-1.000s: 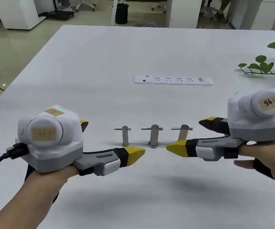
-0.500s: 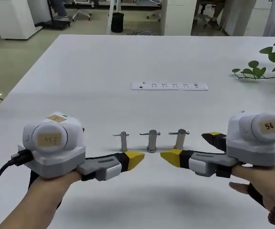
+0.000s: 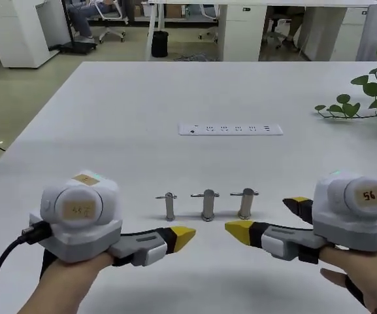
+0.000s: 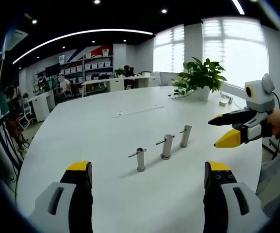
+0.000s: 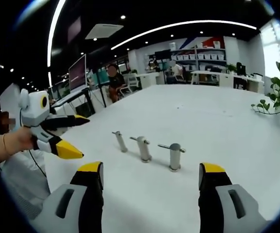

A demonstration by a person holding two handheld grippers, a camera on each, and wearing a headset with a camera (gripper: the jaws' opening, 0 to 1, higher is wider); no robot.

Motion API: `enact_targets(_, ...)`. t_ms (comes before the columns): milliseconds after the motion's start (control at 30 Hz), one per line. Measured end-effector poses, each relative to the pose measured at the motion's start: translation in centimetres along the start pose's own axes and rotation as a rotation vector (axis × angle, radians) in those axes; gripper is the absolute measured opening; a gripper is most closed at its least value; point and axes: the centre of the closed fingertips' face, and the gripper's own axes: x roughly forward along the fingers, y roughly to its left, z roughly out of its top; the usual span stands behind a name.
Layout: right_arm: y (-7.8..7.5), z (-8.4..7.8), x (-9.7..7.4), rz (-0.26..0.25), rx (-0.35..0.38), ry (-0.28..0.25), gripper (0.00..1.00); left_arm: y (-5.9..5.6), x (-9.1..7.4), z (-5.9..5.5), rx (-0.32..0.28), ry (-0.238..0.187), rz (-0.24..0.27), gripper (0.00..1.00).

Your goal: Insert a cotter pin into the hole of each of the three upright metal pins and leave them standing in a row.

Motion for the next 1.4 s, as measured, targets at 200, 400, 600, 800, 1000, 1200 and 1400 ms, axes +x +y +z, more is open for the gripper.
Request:
enact_targets(200,0.1,0.4,-0.2,-0.008,0.01,-0.023,0.78,-0.2,-0.2,0.0,-0.011,-0.004,0.002,0.94)
enact_targets(400,0.1,0.5,-0.3,-0.017,-0.012,-0.022,0.77,-0.2,-0.4,0.2,-0.023,-0.013,0.006,0.93)
enact_targets(600,0.3,0.5,-0.4,-0.019,-0.004,-0.03,0.76,-0.1,-0.7,0.3,-0.027,-0.021,0.01,0.91)
enact_targets(800,0.5,0.3,-0.6,-0.023,-0.002,-0.036,0.74,0.1,-1.1,0.2,-0.031,-0.024,0.02,0.89)
enact_targets(1000,0.5,0.4,-0.6,-0.021,-0.003,-0.045,0.74,0.2,-1.2,0.3,-0.035,-0.03,0.024,0.87)
enact_targets(1200,0.7,0.7,-0.7,-0.016,0.001,-0.071,0.73,0.3,-1.3,0.2,-0.028,-0.016,0.033,0.85)
enact_targets(1400,1.0,0.4,-0.5,-0.008,-0.012,-0.06,0.73,0.4,-1.5,0.6,-0.033,-0.034,0.043,0.85)
